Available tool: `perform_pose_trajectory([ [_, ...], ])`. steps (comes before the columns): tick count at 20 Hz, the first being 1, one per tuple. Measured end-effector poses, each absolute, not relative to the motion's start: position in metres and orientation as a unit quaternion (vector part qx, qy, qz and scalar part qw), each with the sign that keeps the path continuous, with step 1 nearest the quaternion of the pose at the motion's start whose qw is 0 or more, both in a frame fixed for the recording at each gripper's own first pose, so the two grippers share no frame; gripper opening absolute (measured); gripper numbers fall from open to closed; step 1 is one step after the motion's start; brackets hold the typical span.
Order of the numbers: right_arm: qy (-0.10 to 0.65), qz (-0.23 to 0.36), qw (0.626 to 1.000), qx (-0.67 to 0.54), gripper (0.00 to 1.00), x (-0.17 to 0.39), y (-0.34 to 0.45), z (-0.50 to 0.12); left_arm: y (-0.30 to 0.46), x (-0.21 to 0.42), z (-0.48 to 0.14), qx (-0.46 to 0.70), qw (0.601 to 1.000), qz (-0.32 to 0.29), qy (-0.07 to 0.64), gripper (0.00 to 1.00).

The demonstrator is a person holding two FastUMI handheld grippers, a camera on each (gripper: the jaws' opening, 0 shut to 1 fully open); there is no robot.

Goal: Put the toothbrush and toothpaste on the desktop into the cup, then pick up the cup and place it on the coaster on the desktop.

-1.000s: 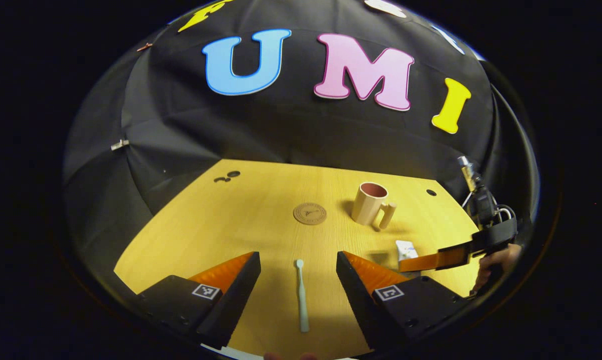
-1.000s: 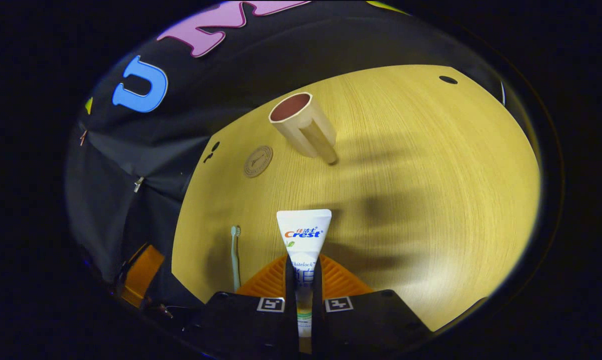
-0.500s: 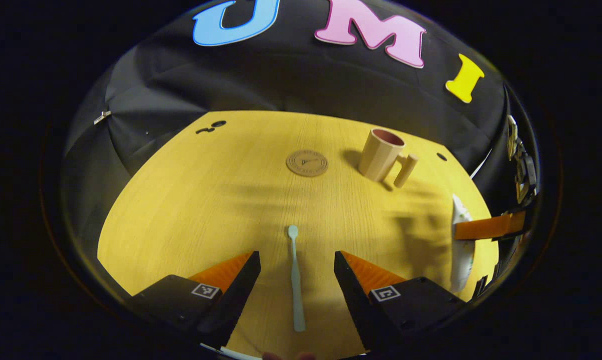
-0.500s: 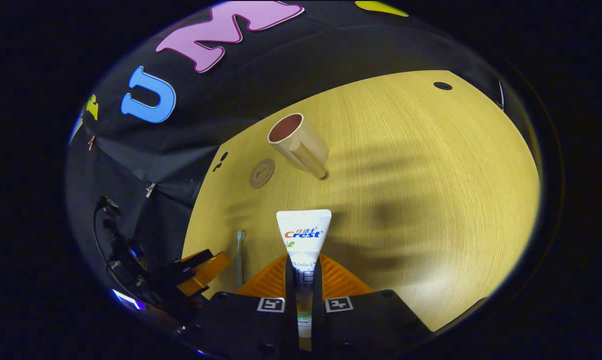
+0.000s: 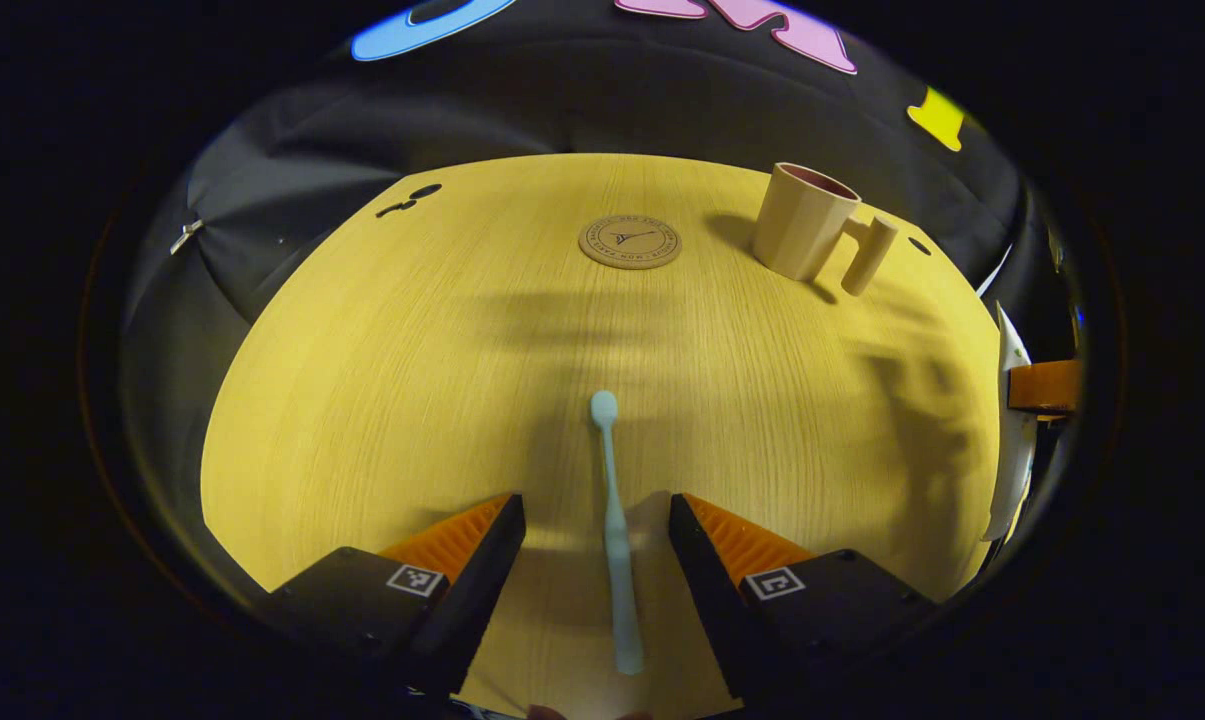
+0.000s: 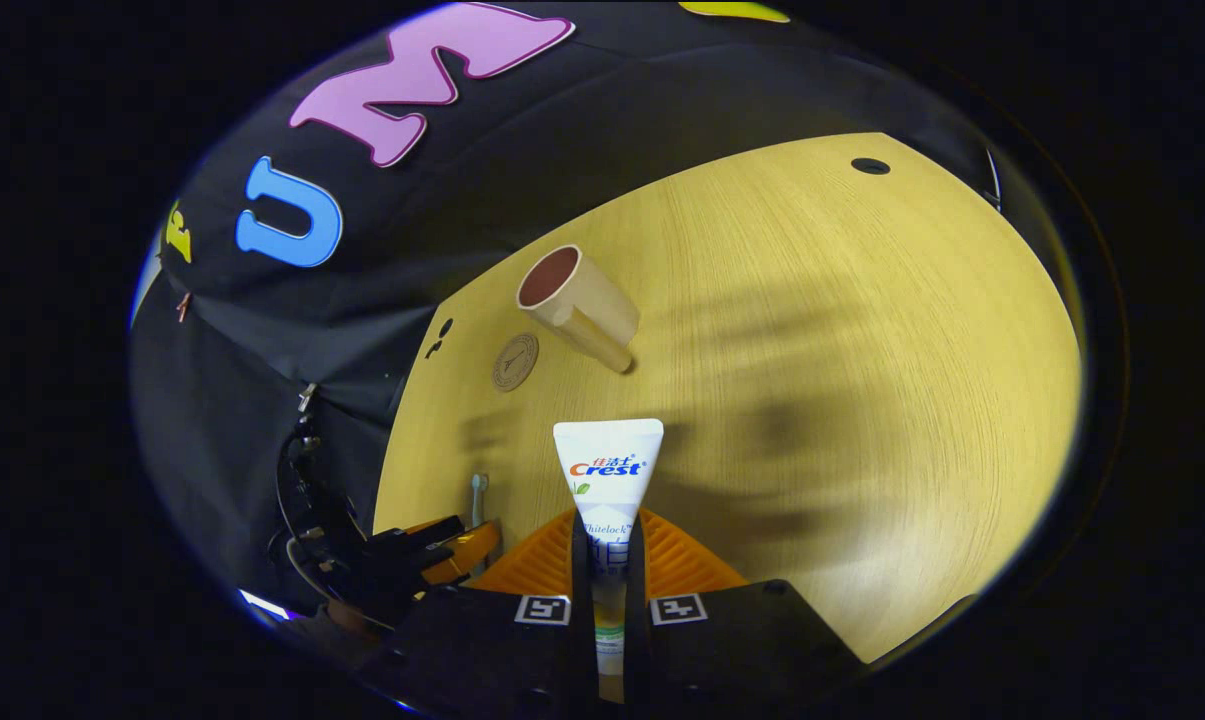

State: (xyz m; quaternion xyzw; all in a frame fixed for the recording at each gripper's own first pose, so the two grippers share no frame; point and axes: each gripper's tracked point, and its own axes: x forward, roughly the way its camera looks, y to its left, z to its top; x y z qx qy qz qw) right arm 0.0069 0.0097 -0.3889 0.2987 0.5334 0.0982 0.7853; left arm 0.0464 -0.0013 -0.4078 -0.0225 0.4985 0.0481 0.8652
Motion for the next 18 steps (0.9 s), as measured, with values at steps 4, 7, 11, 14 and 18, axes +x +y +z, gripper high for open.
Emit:
perform_pose_trajectory([
  [4, 0.534, 0.091, 0.784, 0.304, 0.14, 0.009, 0.005, -0.393, 0.000, 0.044, -0.408, -0.020, 0.859, 0.045, 0.510, 0.77],
  [7, 0.533, 0.094, 0.783, 0.306, 0.14, 0.010, 0.008, -0.394, 0.001, 0.045, -0.411, -0.020, 0.854, 0.051, 0.517, 0.37],
  [11, 0.529, 0.099, 0.786, 0.304, 0.14, 0.011, 0.012, -0.393, -0.002, 0.049, -0.408, -0.032, 0.861, 0.034, 0.506, 0.10],
  [14, 0.523, 0.103, 0.790, 0.303, 0.14, 0.013, 0.015, -0.392, -0.005, 0.048, -0.404, -0.061, 0.870, 0.017, 0.490, 0.07],
  [18, 0.496, 0.113, 0.801, 0.316, 0.14, 0.019, 0.019, -0.378, -0.014, 0.057, -0.382, -0.090, 0.889, 0.000, 0.449, 0.06],
])
